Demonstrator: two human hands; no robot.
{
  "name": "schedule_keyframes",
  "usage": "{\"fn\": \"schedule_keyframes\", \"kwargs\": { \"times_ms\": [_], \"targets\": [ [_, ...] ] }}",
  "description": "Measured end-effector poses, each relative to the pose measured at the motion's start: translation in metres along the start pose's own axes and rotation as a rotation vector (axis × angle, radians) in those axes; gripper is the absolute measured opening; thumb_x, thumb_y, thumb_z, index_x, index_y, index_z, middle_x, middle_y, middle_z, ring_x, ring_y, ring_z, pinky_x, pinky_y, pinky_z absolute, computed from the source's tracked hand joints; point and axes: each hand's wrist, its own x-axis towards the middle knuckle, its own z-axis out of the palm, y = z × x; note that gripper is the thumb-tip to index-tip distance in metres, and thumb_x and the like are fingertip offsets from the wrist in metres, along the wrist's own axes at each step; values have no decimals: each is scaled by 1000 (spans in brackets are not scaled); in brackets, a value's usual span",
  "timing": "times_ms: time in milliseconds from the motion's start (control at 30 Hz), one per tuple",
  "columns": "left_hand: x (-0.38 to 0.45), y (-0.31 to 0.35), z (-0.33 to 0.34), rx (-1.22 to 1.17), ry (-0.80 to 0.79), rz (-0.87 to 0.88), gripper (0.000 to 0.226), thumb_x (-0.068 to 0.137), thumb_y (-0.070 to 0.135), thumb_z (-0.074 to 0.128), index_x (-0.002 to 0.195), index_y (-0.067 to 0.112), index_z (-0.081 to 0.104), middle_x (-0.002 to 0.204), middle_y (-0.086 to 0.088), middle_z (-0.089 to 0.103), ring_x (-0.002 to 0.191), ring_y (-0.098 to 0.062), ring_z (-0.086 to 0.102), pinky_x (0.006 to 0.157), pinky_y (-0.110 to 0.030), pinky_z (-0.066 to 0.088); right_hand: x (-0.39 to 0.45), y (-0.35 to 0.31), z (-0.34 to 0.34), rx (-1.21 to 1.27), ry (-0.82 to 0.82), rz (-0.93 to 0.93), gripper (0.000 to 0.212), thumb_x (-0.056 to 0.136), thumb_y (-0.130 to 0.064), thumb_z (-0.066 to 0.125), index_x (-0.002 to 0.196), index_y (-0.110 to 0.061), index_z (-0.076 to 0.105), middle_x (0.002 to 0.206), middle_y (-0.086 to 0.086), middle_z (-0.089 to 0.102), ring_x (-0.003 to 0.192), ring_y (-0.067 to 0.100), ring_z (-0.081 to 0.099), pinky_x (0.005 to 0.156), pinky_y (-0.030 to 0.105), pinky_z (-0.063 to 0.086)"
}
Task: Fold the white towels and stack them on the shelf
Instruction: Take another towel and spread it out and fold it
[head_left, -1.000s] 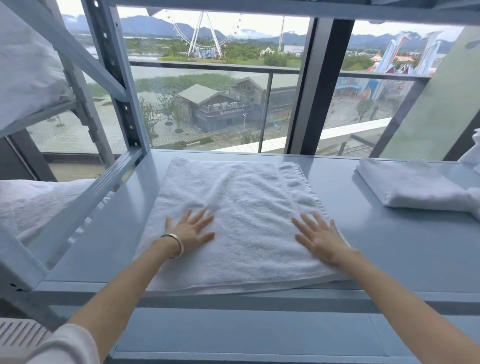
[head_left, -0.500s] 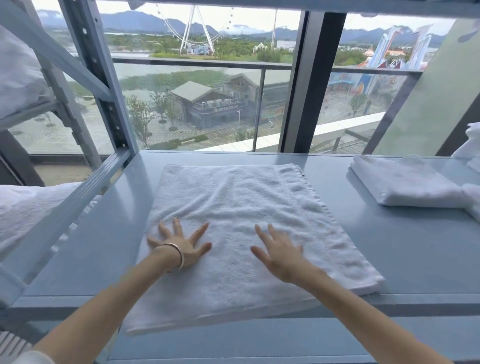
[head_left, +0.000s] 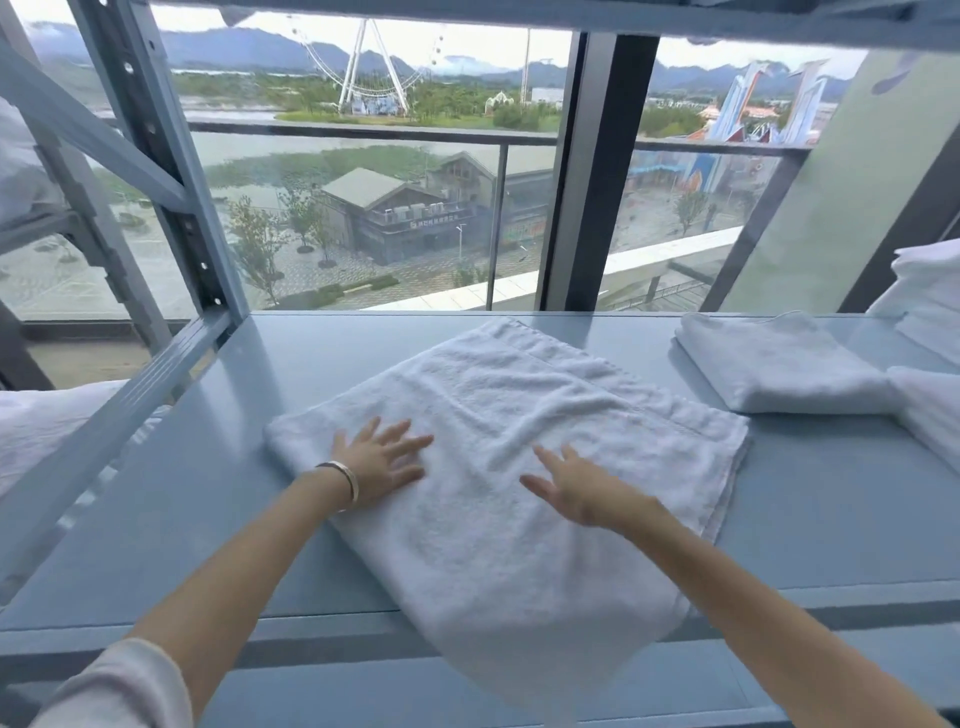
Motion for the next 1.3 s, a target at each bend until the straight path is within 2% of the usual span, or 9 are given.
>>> {"fn": "schedule_keyframes", "kwargs": {
  "times_ms": [200, 433, 533, 600, 733, 900, 1033, 1200, 1300],
  "targets": [
    [-6, -4, 26, -88, 55, -151, 52, 88, 69, 17, 136, 63, -3, 155, 18, -14, 143, -27, -18, 104, -68, -7, 6, -18, 18, -83, -26, -36, 66, 86, -72, 19, 142, -50, -7, 154, -5, -23, 137, 48, -19, 95, 77, -1],
    [-64, 50, 32, -161, -173, -296, 76, 80, 79, 15, 139, 49, -22, 150, 4, -35, 134, -42, -30, 101, -72, -8, 77, 11, -13, -225, 0, -170, 57, 93, -62, 18, 143, -49, -7, 156, -13, -16, 142, 35, -13, 104, 73, 4],
    [-88, 94, 32, -141, -263, -265, 75, 84, 74, 20, 144, 43, -14, 152, -2, -30, 135, -45, -26, 100, -72, -2, 83, -19, -21, -285, 57, -96, 54, 101, -35, 30, 148, -36, 4, 157, -8, -12, 143, 38, -9, 105, 70, 6],
    [-82, 110, 25, -77, -177, -241, 65, 94, 59, 21, 149, 31, 1, 156, -4, -16, 141, -41, -13, 102, -70, 3, 73, -51, -10, -208, 194, -195, 54, 99, -15, 33, 149, -20, 14, 158, 0, -5, 144, 35, -2, 109, 63, 12],
    [-43, 88, 21, 30, 88, -279, 53, 101, 31, 20, 149, 12, 8, 158, -4, -6, 145, -25, -5, 109, -63, 1, 50, -80, 28, -24, 184, -406, 53, 100, -40, 27, 148, -18, 19, 158, -1, 6, 145, 18, 4, 116, 48, 10],
    [-17, 12, 35, -119, 84, -280, 54, 96, 55, 13, 147, 42, -3, 156, 12, -12, 144, -18, -13, 114, -54, -5, 46, -10, 31, -145, 250, -200, 54, 96, -55, 10, 147, -40, 3, 158, -8, -3, 145, 17, -7, 115, 49, -7],
    [-8, -9, 30, -49, 62, -462, 57, 97, 53, 10, 148, 34, -8, 156, 10, -15, 144, -22, -12, 112, -55, -5, 42, 36, 20, -126, 229, 37, 54, 99, -49, 12, 149, -33, 1, 158, -4, -5, 145, 19, -8, 115, 52, -6],
    [23, 88, 17, -73, 144, 71, 53, 101, 41, 16, 149, 29, -3, 157, 11, -7, 144, -12, -10, 114, -50, -6, 31, -20, 35, -76, 257, -222, 68, 91, -52, 2, 150, -19, 11, 158, -3, 3, 145, 16, -2, 114, 54, -4],
    [42, 96, 21, -109, 129, 97, 49, 101, 42, 15, 148, 35, 2, 157, 15, -4, 144, -8, -8, 115, -45, -9, 35, -3, 31, -93, 251, -219, 56, 96, -48, 5, 149, -32, 9, 158, -8, 0, 145, 13, -4, 115, 51, -6]
  ]
}}
